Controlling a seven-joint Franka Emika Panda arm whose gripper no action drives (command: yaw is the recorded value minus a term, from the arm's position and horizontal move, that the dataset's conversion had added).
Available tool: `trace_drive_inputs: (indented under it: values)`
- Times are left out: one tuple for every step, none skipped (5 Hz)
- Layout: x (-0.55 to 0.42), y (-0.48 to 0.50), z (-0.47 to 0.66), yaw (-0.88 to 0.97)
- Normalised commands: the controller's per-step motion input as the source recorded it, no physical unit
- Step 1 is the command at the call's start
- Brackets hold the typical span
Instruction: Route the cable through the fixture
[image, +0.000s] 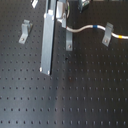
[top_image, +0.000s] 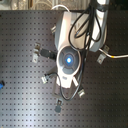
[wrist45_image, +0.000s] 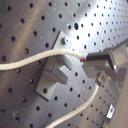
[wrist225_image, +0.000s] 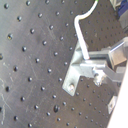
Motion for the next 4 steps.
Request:
trace_drive_inputs:
  values:
    - [-0.025, -0.097, 0.05, 0.00]
    - [-0.100, -0.375, 0.00, -0.46]
    - [-0.005, -0.023, 0.00, 0.00]
    - [-0.420, -0.152, 0.27, 0.03]
